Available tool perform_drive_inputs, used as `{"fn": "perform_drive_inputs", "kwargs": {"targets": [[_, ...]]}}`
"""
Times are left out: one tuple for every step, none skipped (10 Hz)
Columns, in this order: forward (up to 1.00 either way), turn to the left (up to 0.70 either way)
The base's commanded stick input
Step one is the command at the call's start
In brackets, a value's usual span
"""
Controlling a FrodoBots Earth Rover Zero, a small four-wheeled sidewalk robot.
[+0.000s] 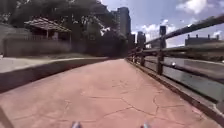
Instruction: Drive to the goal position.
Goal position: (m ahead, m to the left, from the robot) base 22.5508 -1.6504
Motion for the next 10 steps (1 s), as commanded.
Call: {"fn": "perform_drive_inputs", "kwargs": {"targets": [[1.0,0.0],[1.0,0.0],[1.0,0.0],[1.0,0.0],[1.0,0.0],[1.0,-0.01],[1.0,-0.19],[1.0,-0.39],[1.0,-0.4],[1.0,-0.09]]}}
